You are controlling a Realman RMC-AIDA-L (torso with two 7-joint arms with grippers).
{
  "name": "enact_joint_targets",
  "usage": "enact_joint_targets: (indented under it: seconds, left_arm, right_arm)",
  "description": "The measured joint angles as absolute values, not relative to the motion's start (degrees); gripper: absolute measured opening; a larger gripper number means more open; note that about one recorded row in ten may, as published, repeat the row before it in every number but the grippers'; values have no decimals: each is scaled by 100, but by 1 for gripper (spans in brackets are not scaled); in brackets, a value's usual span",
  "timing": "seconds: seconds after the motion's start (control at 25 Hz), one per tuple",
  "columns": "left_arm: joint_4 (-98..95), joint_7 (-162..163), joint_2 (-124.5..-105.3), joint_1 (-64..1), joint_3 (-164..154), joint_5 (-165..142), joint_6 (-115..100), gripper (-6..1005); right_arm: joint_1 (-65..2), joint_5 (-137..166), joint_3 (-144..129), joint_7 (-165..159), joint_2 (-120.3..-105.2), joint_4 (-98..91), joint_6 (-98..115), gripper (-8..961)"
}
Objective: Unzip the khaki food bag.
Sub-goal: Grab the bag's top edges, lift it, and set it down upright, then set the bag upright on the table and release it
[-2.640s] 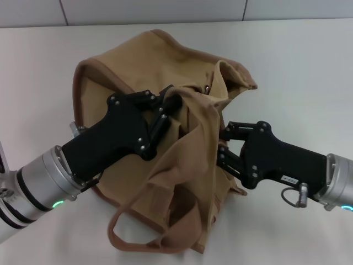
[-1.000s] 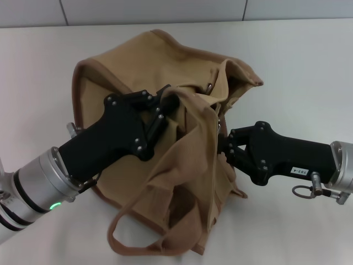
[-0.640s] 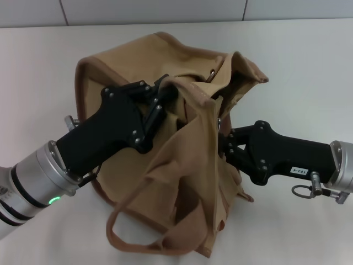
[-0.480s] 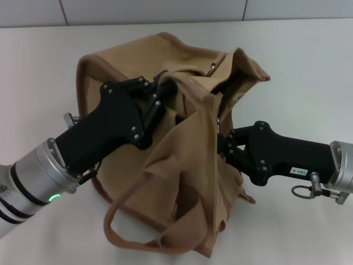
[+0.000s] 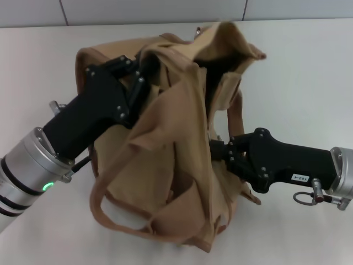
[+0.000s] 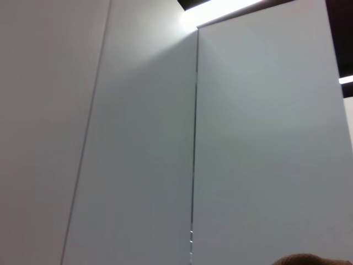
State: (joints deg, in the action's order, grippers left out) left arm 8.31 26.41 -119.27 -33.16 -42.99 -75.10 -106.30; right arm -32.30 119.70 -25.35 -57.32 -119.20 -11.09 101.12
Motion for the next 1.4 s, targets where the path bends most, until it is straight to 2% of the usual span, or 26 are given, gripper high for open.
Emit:
enact_joint_targets:
  seconds: [0.6,1.04,1.4]
  left_arm:
    - [967,2817,-11927,-3175,-3480,-7477,-10589,58]
    - [1113,2981,-11926,-3080,-2903,-7446,-10340,59]
    - [1123,3054,-11926,-3076,-2858,-7443,-10312,58]
  right_arm:
    - [-2933,12011,-2776,-5945,-11888,-1422,10549,4]
    - [-2644,12333,-2771,-5991,-11717,-1579,10983,3]
    - [-2581,12383,-2748,-6012,-11700,-1600,10950,2]
